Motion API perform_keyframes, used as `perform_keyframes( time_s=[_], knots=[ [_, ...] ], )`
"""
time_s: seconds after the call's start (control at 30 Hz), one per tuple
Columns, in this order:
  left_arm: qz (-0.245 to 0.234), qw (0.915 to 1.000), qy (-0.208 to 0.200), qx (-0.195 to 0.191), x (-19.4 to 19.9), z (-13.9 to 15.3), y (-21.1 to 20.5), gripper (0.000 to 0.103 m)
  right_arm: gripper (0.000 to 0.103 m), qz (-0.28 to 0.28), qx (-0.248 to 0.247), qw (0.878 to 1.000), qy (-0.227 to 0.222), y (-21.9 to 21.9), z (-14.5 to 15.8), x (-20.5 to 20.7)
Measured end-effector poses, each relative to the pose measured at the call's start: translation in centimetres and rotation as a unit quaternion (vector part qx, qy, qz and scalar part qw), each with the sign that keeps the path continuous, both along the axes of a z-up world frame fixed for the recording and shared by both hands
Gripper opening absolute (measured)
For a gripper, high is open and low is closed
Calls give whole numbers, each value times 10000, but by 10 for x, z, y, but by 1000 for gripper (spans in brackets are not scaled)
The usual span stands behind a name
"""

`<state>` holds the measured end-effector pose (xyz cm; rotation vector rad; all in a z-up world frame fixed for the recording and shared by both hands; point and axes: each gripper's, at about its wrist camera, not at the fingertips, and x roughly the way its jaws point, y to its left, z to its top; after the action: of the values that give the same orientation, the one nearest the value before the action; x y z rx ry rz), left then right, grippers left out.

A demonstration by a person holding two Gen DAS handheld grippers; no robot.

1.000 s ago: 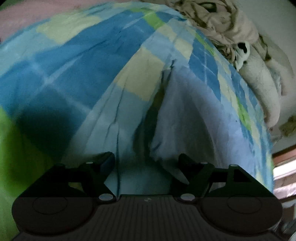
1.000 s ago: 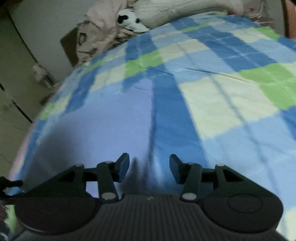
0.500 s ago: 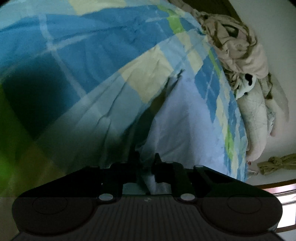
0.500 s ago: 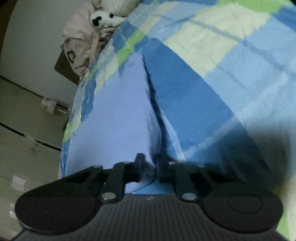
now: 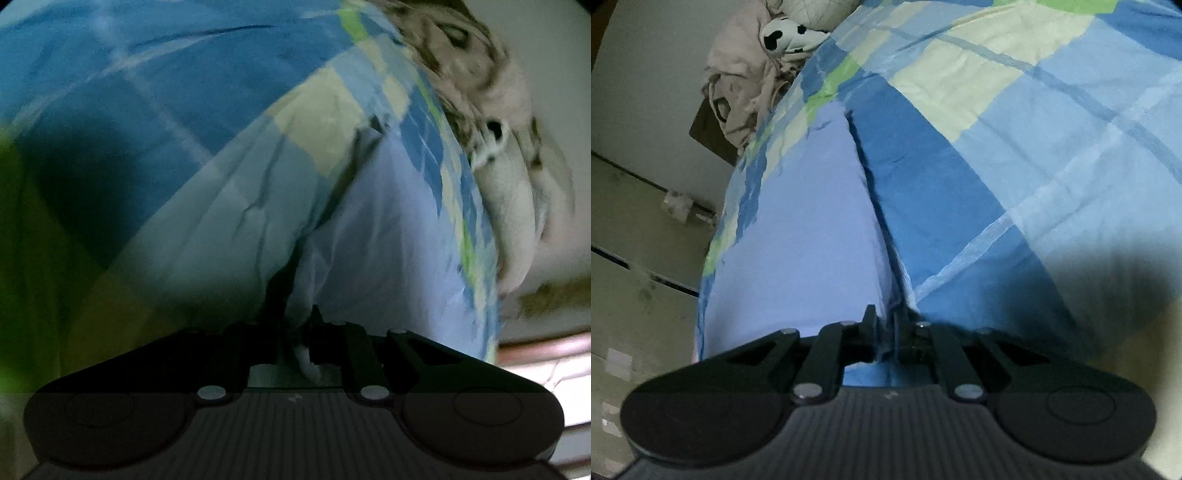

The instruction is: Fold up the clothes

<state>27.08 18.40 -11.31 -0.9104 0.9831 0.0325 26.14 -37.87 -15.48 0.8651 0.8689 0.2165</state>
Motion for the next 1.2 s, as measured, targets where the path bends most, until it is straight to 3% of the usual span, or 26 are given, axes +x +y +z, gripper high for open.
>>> perform_keyframes(
  time_s=[0.1, 0.13, 0.17, 0.23, 0.3, 0.47, 0.57, 0.87, 1.03, 1.2],
  knots=[
    [76, 10000, -8, -51, -1, 4, 0, 29, 13, 50, 58, 10000, -1, -2, 2, 2],
    [73, 10000, -34, -14, -2, 8, -1, 45, 18, 66, 48, 10000, -1, -3, 5, 2],
    [70, 10000, -62, 23, -3, 11, -2, 69, 22, 83, 30, 10000, -1, -3, 8, 1],
    [50, 9997, -217, -45, -5, 23, -5, 90, 40, 161, -13, 9999, -41, -5, 15, 0],
    [-12, 9995, -152, 267, -3, 35, -11, 90, 46, 210, -101, 9997, -76, -9, 21, -3],
    [-142, 9922, -149, 1231, -5, 64, -24, 88, 46, 210, -290, 9993, -110, -26, 27, -3],
    [-180, 9753, -160, 2196, -5, 86, -43, 87, 46, 228, -260, 9993, -139, -36, 25, -2],
    [-489, 9772, -224, 2056, 18, 87, -73, 86, 45, 866, 229, 9957, -240, -26, 7, 24],
    [-687, 9753, -440, 2053, 35, 93, -91, 85, 34, 1092, 497, 9924, -283, -24, -3, 41],
    [-793, 9722, -244, 2190, 54, 78, -99, 85, 33, 1183, 691, 9900, -347, -25, -6, 60]
  ],
)
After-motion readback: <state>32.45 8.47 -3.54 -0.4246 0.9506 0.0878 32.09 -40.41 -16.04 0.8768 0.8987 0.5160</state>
